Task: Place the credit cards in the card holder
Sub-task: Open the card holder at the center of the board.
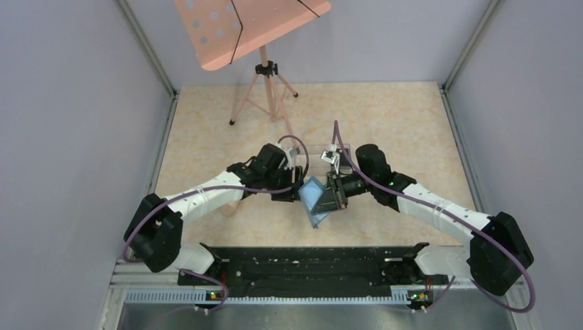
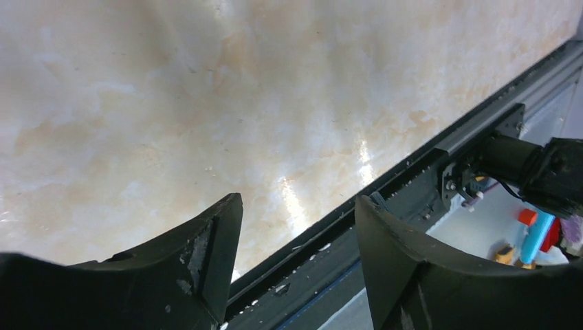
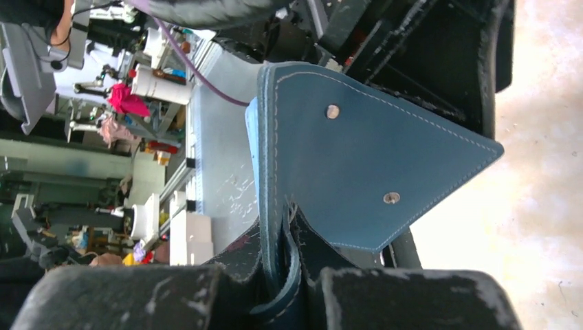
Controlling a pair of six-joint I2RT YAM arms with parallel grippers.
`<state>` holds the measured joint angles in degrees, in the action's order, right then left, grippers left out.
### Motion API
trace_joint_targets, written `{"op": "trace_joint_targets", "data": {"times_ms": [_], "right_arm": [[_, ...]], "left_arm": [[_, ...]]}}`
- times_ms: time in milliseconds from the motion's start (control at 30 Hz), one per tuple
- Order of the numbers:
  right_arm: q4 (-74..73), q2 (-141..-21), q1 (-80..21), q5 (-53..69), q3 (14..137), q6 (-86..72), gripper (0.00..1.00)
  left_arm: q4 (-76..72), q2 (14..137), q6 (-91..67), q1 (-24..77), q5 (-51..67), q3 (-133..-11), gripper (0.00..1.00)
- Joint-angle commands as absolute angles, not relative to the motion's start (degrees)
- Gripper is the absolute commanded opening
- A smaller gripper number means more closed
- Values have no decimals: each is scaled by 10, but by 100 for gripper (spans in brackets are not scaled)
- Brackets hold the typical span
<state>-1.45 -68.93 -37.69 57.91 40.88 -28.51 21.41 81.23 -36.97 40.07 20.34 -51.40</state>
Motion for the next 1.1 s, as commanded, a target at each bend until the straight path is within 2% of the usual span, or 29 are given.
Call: {"op": "trace_joint_targets", "data": {"times_ms": [0,267,367,567,900,1067], "right_arm": [[5,-666,-368,526,397,-304,0],[-4,-639,-336,406,335,-371,0],[47,-647,-333,381,292,-422,0],[177,-690,-332,360,218,-517,0],[145,-733,-328,327,193,-543,0],[77,-730,-321,303,207,-526,38]], "left_arm": [[227,770,-371,406,138,-542,67],[341,697,-391,405,-53,-532,70],[363,677,-412,405,-96,-534,70],[309,660,-408,406,-45,-523,69],[182,714,-434,419,88,-491,65],[116,756,-450,440,132,-476,61]]}}
